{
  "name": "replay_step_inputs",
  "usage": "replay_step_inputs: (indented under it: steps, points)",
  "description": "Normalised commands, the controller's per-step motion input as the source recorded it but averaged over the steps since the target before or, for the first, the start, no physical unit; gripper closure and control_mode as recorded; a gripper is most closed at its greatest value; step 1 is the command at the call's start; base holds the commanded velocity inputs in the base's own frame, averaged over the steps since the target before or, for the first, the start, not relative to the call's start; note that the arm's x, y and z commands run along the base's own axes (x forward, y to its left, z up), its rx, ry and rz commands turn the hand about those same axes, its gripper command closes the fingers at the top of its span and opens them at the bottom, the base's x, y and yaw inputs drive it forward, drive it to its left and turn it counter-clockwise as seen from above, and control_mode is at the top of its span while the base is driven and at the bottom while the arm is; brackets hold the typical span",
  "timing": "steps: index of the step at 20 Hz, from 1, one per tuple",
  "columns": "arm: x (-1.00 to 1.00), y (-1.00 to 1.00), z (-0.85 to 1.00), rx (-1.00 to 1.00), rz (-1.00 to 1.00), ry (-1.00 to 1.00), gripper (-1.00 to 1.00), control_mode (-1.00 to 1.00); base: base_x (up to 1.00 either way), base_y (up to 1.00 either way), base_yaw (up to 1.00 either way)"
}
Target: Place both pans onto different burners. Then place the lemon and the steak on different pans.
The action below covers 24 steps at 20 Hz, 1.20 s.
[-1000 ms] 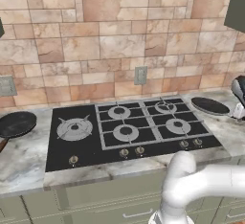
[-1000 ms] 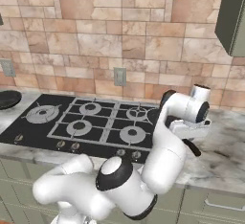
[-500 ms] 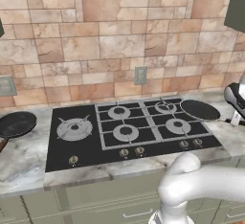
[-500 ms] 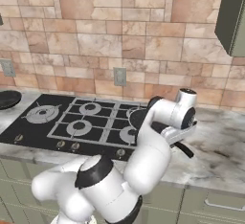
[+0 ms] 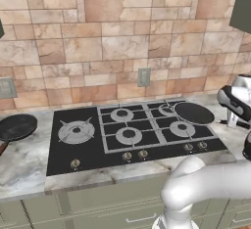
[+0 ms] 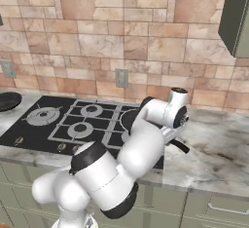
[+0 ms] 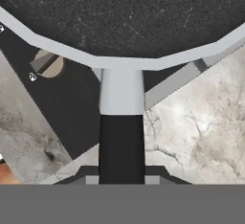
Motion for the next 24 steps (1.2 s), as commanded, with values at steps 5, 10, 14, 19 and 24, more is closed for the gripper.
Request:
replay_step_inputs:
  steps: [5,10,14,19,24]
  points:
    - [0.27,0.32,-0.06,0.00,0.10,0.04,1.00,-1.00,0.00,0.00,0.00]
    - [0.15,0.00,-0.05,0.00,0.01,0.01,1.00,-1.00,0.00,0.00,0.00]
    - [0.09,0.00,-0.17,-0.01,0.00,0.00,1.00,-1.00,0.00,0.00,0.00]
    - [0.00,0.00,-0.29,-0.07,0.01,0.00,1.00,-1.00,0.00,0.00,0.00]
    - [0.00,0.00,-0.24,-0.09,0.01,0.00,1.00,-1.00,0.00,0.00,0.00]
